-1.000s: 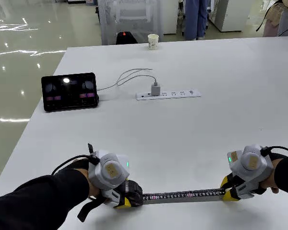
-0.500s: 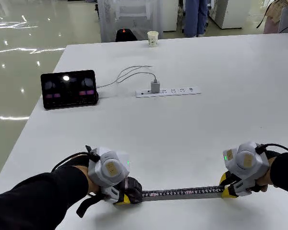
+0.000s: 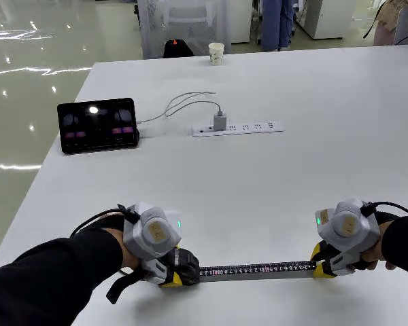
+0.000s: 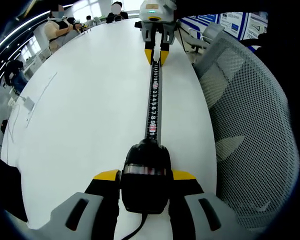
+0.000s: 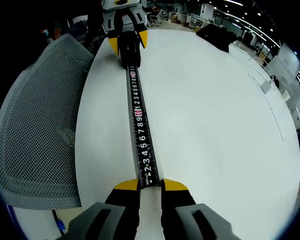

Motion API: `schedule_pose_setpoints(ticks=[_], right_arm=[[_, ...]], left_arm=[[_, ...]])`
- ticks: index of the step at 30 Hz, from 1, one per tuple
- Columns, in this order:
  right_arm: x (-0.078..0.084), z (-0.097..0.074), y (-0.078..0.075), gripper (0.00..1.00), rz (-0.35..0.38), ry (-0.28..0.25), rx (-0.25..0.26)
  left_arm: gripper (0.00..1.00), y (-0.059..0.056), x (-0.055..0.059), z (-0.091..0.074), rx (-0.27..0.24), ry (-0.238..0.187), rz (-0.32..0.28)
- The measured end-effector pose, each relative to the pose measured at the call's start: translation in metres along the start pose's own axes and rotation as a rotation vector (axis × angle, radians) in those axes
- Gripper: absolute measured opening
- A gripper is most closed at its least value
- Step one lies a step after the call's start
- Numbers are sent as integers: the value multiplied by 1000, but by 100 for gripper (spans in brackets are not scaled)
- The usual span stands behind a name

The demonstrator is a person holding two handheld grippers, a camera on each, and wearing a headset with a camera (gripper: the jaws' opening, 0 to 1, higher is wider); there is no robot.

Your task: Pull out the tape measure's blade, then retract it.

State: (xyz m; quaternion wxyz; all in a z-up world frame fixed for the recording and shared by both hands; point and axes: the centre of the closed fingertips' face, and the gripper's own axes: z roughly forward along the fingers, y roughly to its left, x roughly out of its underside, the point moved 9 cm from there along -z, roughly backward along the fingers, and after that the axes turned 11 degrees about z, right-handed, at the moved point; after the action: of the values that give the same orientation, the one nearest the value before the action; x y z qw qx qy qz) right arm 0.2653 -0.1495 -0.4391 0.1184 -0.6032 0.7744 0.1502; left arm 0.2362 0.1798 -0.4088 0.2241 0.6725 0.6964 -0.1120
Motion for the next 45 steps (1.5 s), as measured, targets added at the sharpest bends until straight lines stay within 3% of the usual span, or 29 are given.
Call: schedule_pose_setpoints(ticks=[4,5,8,10,13,18,22,26,32,36,41,42,44,45], right_arm=[[0,-6,0,13,24,-29,25],[0,-7,0,13,32,-38,28],[-1,-13,-1,15,48,-73,51],[0,-14,-1,16,75,-86,50],[1,-17,1,19,99,-107,59],[4,-22,2,23,170,-154,80],[8,-28,2,27,227,-194,107],[11,-34,3,29,264,-269,144],[22,-40,10,34,320,-312,156],[32,-44,17,34,380,-351,168],[43,-47,29,39,411,-365,193],[45,-48,30,40,418,-374,199],[48,-50,33,41,432,-406,224],[50,-51,34,42,443,-417,234]], left_arm=[[34,0,9,-13,-24,-33,-94],[35,1,12,-15,-27,-31,-100],[40,1,28,-23,-52,-5,-204],[42,1,37,-26,-55,-14,-231],[48,3,48,-33,-87,-51,-340],[57,3,59,-42,-146,-100,-387],[65,0,67,-49,-208,-146,-461],[68,-6,75,-55,-260,-180,-522],[70,-16,84,-62,-333,-220,-592],[76,-20,89,-69,-443,-253,-619],[78,-32,100,-77,-455,-270,-684],[78,-34,101,-78,-450,-281,-705],[82,-36,100,-83,-458,-347,-735],[85,-37,102,-86,-472,-333,-734]])
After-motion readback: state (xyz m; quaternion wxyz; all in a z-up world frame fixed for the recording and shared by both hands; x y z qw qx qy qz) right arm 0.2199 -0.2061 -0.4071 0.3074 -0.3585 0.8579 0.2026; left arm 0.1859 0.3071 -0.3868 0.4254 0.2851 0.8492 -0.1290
